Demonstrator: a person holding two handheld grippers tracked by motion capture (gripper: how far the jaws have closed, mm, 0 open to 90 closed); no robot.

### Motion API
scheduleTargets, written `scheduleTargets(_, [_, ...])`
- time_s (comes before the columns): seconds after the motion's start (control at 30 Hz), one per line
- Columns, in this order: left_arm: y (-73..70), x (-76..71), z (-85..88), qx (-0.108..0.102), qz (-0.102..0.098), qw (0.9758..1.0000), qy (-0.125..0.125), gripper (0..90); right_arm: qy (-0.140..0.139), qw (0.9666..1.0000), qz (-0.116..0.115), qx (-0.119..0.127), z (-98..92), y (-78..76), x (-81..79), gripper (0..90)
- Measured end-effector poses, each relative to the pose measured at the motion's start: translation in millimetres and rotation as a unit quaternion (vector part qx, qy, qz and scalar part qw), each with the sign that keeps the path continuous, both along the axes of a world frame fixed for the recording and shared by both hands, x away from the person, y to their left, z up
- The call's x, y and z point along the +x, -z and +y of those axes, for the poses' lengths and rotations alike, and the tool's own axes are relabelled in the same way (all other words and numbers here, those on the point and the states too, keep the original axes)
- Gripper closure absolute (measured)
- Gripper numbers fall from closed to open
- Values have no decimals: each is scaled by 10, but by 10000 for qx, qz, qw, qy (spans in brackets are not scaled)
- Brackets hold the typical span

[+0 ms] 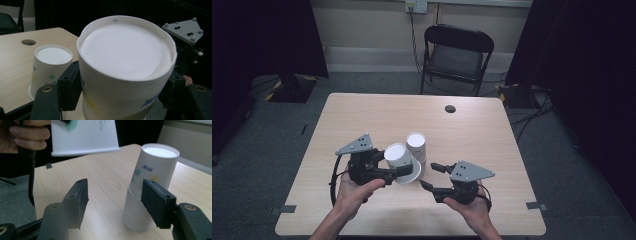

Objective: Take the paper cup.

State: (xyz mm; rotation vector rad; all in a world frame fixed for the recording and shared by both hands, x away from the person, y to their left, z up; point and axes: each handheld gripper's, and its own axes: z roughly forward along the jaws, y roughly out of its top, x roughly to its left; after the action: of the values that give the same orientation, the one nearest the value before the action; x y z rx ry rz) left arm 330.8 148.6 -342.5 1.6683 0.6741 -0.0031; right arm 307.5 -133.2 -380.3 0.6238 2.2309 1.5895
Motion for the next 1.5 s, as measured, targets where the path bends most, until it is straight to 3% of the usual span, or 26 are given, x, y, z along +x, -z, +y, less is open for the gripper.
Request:
scheduleTargets(0.17, [47, 42, 25, -352, 379, 9986, 58, 319, -62, 9998, -195, 50, 46, -44, 10, 395])
scheduleTargets(0.5, [95, 51, -37, -407, 708, 9965, 204, 320, -138, 9979, -621, 123, 143, -61, 5, 433])
scheduleTargets(0.6, [112, 62, -44, -552, 844, 9945, 292, 320, -132, 9973, -709, 153, 148, -51, 3, 448])
scheduleTargets(0.67, [135, 81, -47, -850, 964, 9905, 481, 320, -132, 9967, -780, 153, 161, -39, -1, 457])
scheduleTargets(0.83, [147, 93, -59, -905, 1056, 9889, 521, 319, -118, 9951, -932, 316, 180, -37, -9, 481])
scheduleTargets(1.17, [220, 124, -71, -1208, 1385, 9809, 639, 319, -37, 9914, -1224, 463, 206, -65, -21, 562])
scheduleTargets(1.23, [233, 132, -65, -1227, 1456, 9799, 600, 318, -10, 9905, -1296, 460, 204, -66, -25, 580])
scheduleTargets(1.37, [239, 139, -70, -1207, 1445, 9800, 639, 317, 48, 9897, -1328, 538, 189, -67, -36, 630])
scheduleTargets(1.5, [249, 149, -80, -1277, 1535, 9773, 708, 315, 41, 9886, -1371, 625, 182, -77, -40, 662])
